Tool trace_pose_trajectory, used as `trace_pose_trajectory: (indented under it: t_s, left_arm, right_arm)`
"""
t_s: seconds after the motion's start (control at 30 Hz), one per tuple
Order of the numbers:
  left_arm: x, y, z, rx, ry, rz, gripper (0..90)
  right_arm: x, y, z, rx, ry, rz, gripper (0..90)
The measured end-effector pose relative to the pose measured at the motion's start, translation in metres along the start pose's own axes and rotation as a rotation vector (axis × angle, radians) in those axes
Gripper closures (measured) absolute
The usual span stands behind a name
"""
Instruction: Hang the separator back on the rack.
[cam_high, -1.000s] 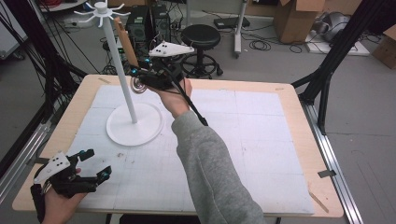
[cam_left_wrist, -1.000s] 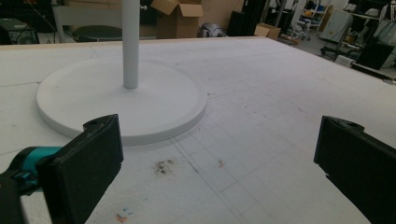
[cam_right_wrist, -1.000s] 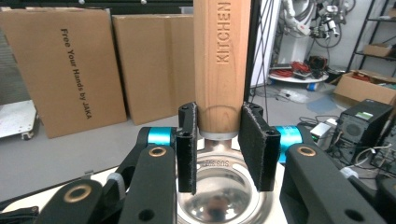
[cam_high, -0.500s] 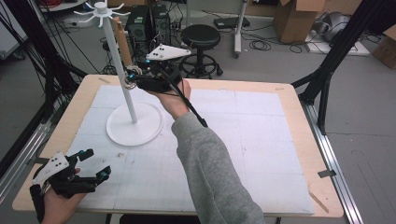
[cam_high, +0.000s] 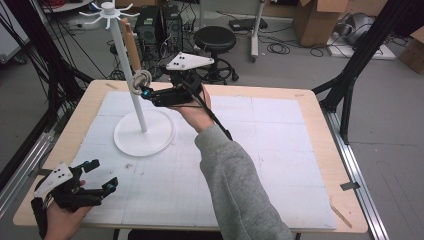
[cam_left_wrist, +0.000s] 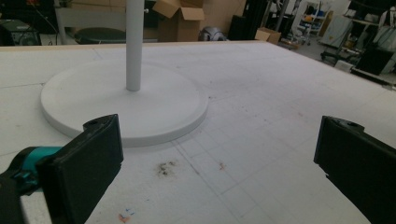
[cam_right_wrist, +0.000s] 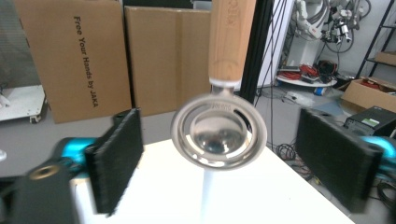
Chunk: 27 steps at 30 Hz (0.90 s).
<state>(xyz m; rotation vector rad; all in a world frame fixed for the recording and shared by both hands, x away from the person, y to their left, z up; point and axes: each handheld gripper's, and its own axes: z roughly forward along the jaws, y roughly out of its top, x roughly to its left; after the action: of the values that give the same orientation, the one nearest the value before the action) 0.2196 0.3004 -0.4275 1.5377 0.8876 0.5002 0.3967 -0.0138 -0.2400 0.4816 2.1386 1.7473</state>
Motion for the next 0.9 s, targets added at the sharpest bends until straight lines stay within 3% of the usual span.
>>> trace_pose_trajectory:
  t_s: [0.1, 0.17, 0.27, 0.53, 0.7, 0.9]
  left_arm:
    - [0.001, 0.001, 0.0, -0.013, 0.003, -0.005, 1.8]
    - [0.001, 0.001, 0.002, -0.004, 0.004, -0.009, 1.7]
    - [0.0, 0.001, 0.005, 0.001, -0.001, -0.005, 1.8]
    - [0.0, 0.001, 0.004, 0.003, 0.004, -0.002, 1.8]
    - [-0.001, 0.002, 0.004, 0.002, 0.001, 0.012, 1.8]
    - [-0.002, 0.002, 0.007, 0.01, -0.013, 0.012, 1.8]
  right_arm:
    - [0.001, -0.006, -0.002, 0.011, -0.039, -0.022, 8.6]
    - [0.0, -0.011, -0.003, 0.011, -0.038, -0.013, 0.4]
    - [-0.003, -0.016, -0.007, 0.038, -0.004, -0.01, 0.3]
    - [-0.004, -0.026, -0.027, -0.017, 0.061, -0.001, 0.3]
    - [-0.004, -0.037, -0.038, -0.018, 0.067, -0.017, 0.3]
    - [-0.008, -0.053, -0.05, -0.018, 0.083, -0.004, 0.3]
